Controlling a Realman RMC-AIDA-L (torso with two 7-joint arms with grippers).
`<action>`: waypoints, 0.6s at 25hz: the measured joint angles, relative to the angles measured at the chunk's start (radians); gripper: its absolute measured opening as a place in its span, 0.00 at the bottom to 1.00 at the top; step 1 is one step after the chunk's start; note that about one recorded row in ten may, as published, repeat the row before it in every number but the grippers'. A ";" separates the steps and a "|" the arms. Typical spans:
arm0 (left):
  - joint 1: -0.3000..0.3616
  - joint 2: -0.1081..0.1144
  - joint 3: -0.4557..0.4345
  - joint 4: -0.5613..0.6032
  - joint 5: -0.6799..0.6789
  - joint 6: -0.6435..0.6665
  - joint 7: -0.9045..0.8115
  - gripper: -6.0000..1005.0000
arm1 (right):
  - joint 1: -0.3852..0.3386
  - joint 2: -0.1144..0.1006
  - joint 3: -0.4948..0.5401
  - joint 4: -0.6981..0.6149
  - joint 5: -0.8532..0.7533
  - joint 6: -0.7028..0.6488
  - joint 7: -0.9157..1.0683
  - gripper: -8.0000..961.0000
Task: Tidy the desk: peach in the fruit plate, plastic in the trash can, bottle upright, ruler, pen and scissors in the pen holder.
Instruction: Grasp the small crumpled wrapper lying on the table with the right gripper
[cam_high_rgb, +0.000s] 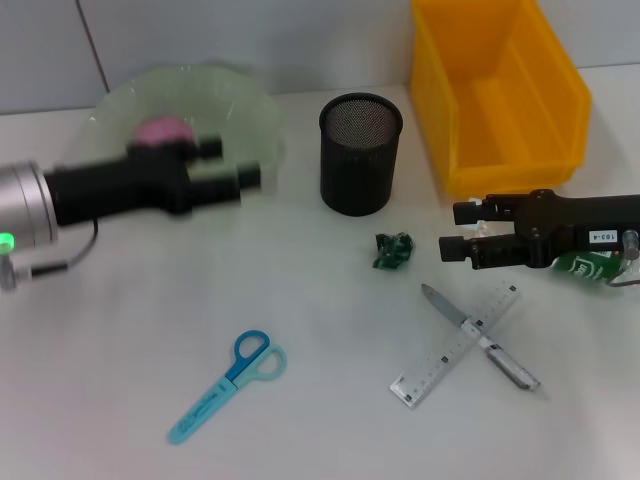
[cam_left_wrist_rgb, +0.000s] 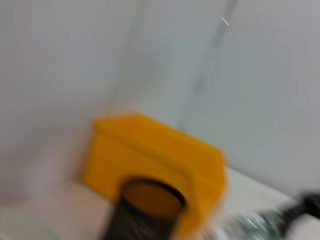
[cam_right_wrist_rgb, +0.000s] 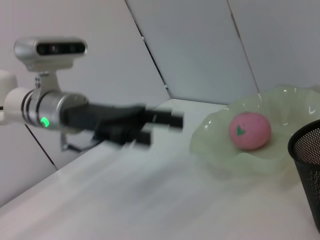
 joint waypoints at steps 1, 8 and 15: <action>0.000 0.000 0.000 0.000 0.011 0.008 -0.006 0.81 | 0.000 0.000 0.000 0.000 0.000 0.000 0.000 0.85; -0.002 -0.019 0.001 -0.004 0.142 0.095 -0.040 0.81 | 0.000 0.000 0.000 -0.005 0.000 0.003 -0.001 0.85; 0.011 -0.035 -0.012 -0.006 0.148 0.085 -0.009 0.81 | 0.011 0.000 -0.002 -0.056 0.000 -0.015 0.026 0.85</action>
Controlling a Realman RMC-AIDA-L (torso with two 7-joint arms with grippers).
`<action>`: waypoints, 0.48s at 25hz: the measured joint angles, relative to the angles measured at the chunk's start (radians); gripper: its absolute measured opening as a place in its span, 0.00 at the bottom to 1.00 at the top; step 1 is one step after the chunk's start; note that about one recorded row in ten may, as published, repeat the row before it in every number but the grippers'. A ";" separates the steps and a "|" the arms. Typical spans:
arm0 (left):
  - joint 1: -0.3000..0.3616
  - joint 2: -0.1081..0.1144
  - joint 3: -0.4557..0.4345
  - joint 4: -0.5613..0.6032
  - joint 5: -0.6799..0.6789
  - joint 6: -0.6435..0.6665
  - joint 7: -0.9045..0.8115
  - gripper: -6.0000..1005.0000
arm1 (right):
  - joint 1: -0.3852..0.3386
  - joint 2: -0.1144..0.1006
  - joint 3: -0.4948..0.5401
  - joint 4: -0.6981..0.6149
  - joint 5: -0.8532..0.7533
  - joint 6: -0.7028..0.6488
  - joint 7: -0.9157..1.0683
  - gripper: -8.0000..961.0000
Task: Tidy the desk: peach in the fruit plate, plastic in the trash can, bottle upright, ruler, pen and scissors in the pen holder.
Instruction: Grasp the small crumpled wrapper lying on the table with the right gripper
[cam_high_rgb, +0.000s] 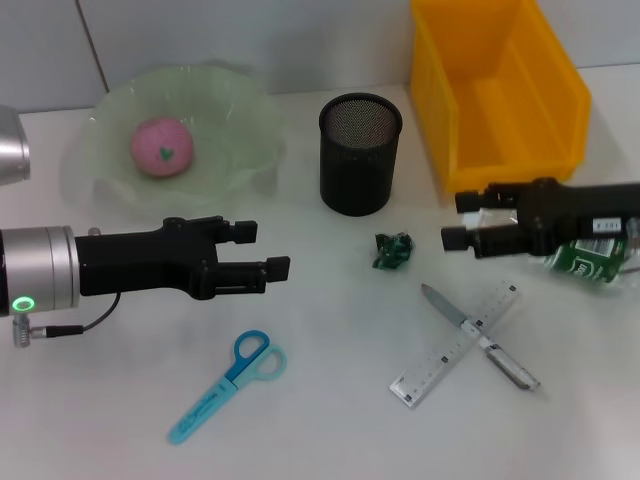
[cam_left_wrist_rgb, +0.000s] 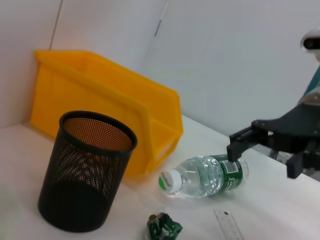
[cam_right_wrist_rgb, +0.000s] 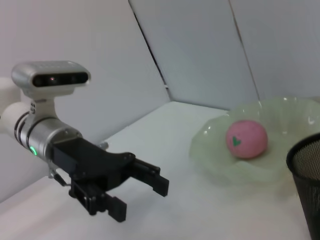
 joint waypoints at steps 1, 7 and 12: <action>0.000 -0.001 -0.001 0.000 0.000 -0.003 0.000 0.81 | 0.000 0.000 0.000 0.000 0.000 0.000 0.000 0.85; -0.001 -0.002 -0.001 0.003 0.000 -0.013 0.000 0.81 | 0.082 -0.009 -0.062 -0.146 -0.053 -0.013 0.268 0.85; -0.001 -0.004 -0.001 0.005 0.001 -0.033 0.000 0.81 | 0.179 -0.015 -0.162 -0.268 -0.168 -0.056 0.446 0.85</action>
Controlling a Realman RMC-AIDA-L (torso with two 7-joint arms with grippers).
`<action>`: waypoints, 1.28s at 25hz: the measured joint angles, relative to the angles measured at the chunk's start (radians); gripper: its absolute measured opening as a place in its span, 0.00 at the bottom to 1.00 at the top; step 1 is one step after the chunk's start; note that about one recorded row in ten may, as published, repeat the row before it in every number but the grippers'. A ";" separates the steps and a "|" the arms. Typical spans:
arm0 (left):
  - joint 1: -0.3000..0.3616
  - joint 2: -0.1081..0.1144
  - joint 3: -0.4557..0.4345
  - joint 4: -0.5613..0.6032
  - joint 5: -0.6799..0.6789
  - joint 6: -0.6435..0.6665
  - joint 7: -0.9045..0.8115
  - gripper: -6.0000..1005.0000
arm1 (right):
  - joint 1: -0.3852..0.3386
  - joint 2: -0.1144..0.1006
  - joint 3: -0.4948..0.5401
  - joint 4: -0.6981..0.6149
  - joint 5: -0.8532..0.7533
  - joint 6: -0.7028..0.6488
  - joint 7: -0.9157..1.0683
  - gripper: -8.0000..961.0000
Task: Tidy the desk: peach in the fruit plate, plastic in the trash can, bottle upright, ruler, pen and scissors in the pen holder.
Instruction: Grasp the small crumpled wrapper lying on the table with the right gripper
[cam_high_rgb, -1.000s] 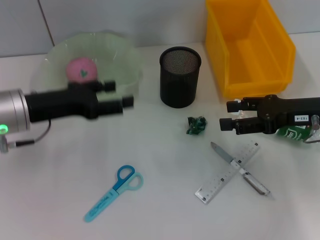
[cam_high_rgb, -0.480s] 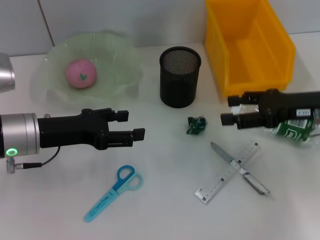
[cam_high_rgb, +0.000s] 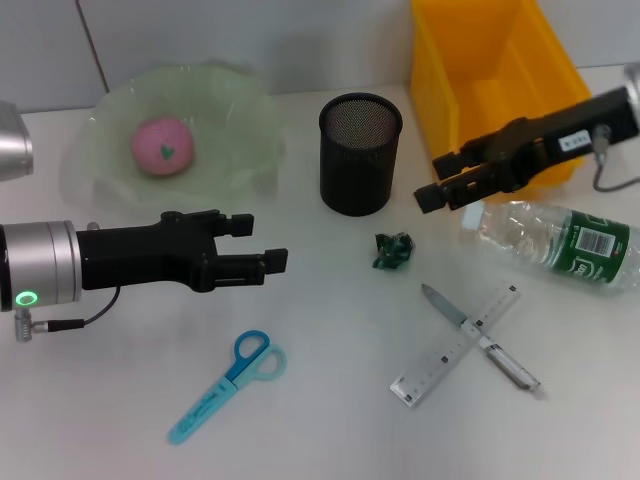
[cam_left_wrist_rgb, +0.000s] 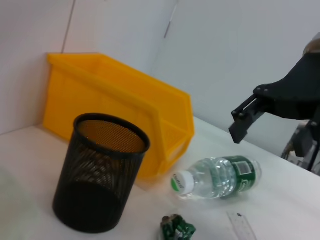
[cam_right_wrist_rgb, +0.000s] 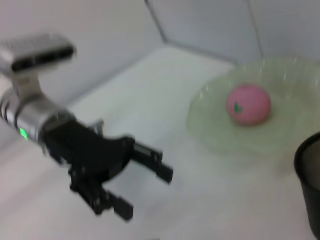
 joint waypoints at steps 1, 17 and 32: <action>0.000 0.000 0.000 0.000 0.000 0.000 0.000 0.81 | 0.023 -0.001 -0.019 -0.006 -0.030 0.000 0.023 0.85; 0.027 0.016 -0.004 0.003 0.006 -0.026 0.028 0.81 | 0.215 0.089 -0.231 0.020 -0.417 0.159 0.114 0.85; 0.031 0.020 -0.006 0.002 0.008 -0.030 0.028 0.81 | 0.252 0.146 -0.317 0.175 -0.453 0.400 0.082 0.85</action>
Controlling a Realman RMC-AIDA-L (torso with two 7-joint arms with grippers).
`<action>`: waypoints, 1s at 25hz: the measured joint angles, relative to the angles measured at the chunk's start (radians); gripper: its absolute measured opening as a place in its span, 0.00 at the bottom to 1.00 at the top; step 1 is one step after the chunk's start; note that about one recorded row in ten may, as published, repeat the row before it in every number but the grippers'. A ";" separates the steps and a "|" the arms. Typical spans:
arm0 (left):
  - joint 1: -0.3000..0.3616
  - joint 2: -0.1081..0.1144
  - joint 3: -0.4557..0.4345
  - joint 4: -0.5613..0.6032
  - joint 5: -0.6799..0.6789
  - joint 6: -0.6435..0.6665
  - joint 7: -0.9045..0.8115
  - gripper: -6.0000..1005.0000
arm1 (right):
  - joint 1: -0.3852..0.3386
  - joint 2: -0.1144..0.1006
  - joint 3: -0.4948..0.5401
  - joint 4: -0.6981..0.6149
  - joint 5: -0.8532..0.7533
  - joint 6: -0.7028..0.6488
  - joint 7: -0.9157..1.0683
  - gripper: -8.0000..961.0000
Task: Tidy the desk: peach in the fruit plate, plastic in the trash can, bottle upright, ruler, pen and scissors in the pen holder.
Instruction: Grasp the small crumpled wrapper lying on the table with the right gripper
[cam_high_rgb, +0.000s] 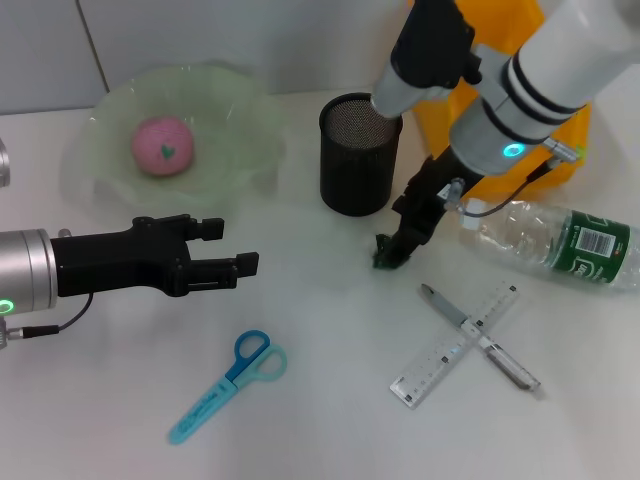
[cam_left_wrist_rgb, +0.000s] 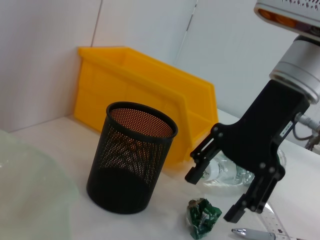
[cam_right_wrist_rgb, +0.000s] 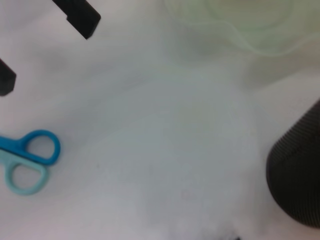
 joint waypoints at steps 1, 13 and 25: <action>0.000 0.000 0.000 0.000 0.000 0.000 0.000 0.81 | 0.000 0.003 -0.002 0.002 0.000 0.011 -0.002 0.85; 0.000 0.000 0.000 0.000 0.000 0.000 0.000 0.81 | 0.004 0.010 -0.039 0.066 0.005 0.089 -0.010 0.84; -0.001 0.000 0.000 0.001 0.000 0.000 -0.002 0.81 | 0.005 0.013 -0.039 0.082 0.006 0.100 -0.015 0.84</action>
